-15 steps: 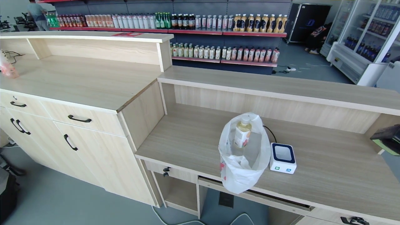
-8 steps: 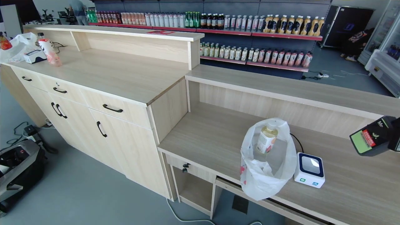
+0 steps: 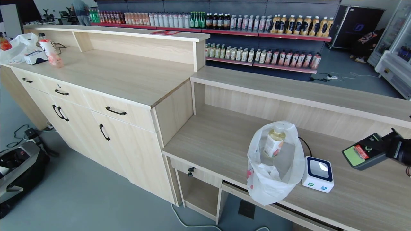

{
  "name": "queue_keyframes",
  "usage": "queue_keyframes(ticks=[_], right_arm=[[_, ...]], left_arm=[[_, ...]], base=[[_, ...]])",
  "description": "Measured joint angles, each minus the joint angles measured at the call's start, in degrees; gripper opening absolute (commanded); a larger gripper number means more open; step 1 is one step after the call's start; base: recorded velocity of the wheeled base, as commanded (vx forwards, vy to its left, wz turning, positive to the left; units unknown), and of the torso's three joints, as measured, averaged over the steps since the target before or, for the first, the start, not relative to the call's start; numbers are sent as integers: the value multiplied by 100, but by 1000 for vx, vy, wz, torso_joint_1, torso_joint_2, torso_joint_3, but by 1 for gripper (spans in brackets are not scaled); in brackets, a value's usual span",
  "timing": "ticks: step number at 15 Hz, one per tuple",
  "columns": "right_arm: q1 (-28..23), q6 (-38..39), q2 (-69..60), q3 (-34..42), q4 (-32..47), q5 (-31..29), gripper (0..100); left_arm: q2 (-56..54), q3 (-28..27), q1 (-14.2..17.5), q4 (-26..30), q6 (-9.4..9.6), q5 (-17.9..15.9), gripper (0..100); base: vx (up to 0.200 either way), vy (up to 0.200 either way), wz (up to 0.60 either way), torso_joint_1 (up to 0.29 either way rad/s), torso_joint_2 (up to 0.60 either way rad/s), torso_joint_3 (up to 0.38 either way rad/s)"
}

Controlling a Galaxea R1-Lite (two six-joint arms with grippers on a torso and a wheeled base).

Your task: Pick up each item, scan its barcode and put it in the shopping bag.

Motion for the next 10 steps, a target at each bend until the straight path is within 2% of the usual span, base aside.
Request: queue_keyframes(ticks=[4, 10], right_arm=[[-157, -590, 851, -87, -622, 60, 0], [44, -590, 1603, -411, -918, 234, 0]], left_arm=[[0, 0, 0, 0, 0, -2, 100], [0, 0, 0, 0, -2, -2, 100]], base=[[0, 0, 0, 0, 0, 0], [0, 0, 0, 0, 0, 0]])
